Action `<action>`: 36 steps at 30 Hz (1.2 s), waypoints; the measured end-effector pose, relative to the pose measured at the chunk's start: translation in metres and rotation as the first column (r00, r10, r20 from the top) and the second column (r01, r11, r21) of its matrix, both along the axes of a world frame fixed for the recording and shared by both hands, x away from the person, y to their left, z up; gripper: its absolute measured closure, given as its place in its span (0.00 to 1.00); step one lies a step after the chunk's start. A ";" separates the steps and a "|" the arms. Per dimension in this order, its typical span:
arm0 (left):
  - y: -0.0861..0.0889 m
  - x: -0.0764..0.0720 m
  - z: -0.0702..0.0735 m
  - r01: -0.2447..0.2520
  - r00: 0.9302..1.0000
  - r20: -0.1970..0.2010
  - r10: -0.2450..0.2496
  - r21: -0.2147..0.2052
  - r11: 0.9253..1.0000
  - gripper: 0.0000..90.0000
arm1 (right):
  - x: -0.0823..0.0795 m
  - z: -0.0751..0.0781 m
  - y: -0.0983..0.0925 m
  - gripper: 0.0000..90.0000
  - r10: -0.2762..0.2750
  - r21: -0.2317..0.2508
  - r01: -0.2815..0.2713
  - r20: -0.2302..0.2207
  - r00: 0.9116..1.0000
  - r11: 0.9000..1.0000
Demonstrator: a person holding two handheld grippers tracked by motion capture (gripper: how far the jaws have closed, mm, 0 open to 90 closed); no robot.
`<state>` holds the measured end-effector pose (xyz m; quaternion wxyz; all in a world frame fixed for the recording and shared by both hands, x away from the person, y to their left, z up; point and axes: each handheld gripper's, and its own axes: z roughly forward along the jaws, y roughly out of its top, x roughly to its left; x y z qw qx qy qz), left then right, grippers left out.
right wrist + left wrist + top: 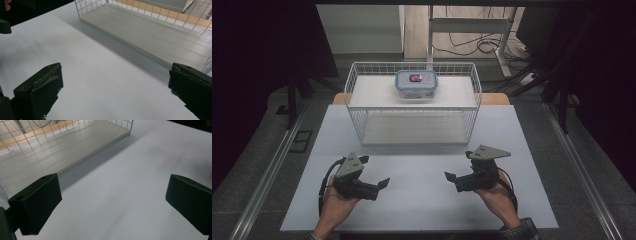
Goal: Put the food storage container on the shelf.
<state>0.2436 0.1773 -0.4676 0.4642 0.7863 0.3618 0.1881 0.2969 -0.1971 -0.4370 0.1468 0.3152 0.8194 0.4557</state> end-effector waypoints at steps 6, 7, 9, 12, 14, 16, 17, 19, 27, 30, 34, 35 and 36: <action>0.007 -0.013 -0.010 -0.024 1.000 -0.002 0.024 0.013 1.000 0.01 | -0.010 -0.010 -0.013 0.00 -0.023 -0.010 0.023 -0.011 1.000 1.000; 0.008 -0.014 -0.012 -0.026 1.000 -0.005 0.026 0.010 1.000 0.01 | -0.013 -0.016 -0.018 0.00 -0.037 -0.018 0.036 -0.016 0.999 0.999; 0.011 -0.018 -0.015 -0.032 0.999 -0.012 0.032 0.003 0.999 0.01 | -0.014 -0.017 -0.019 0.00 -0.042 -0.021 0.042 -0.016 0.999 0.999; 0.017 -0.024 -0.021 -0.042 0.999 -0.022 0.042 0.008 0.999 0.01 | -0.021 -0.022 -0.028 0.00 -0.060 -0.033 0.060 -0.004 0.998 0.998; 0.022 -0.029 -0.025 -0.053 0.998 -0.031 0.054 0.011 0.999 0.01 | -0.024 -0.023 -0.031 0.00 -0.065 -0.037 0.065 -0.003 0.998 0.997; 0.026 -0.033 -0.027 -0.062 0.997 -0.033 0.062 0.010 0.998 0.01 | -0.029 -0.025 -0.034 0.00 -0.072 -0.039 0.072 0.000 0.997 0.997; 0.028 -0.035 -0.028 -0.066 0.997 -0.038 0.067 0.009 0.998 0.01 | -0.031 -0.025 -0.036 0.00 -0.076 -0.039 0.076 0.001 0.997 0.996; 0.032 -0.038 -0.030 -0.081 0.996 -0.036 0.081 0.013 0.997 0.01 | -0.034 -0.026 -0.039 0.00 -0.084 -0.036 0.085 0.002 0.996 0.996; 0.046 -0.051 -0.035 -0.114 0.993 -0.026 0.114 0.022 0.993 0.01 | -0.048 -0.029 -0.052 0.00 -0.111 -0.035 0.112 0.009 0.994 0.993; 0.049 -0.054 -0.036 -0.120 0.992 -0.026 0.121 0.026 0.992 0.01 | -0.051 -0.031 -0.055 0.00 -0.121 -0.043 0.121 0.011 0.993 0.992; 0.056 -0.060 -0.041 -0.139 0.990 -0.025 0.140 0.046 0.989 0.01 | -0.058 -0.037 -0.063 0.00 -0.137 -0.063 0.137 0.013 0.991 0.989; 0.056 -0.060 -0.041 -0.139 0.990 -0.025 0.140 0.046 0.989 0.01 | -0.059 -0.038 -0.064 0.00 -0.140 -0.066 0.140 0.013 0.990 0.988; 0.060 -0.063 -0.043 -0.149 0.988 -0.025 0.150 0.053 0.987 0.02 | -0.060 -0.039 -0.066 0.00 -0.143 -0.070 0.144 0.015 0.990 0.987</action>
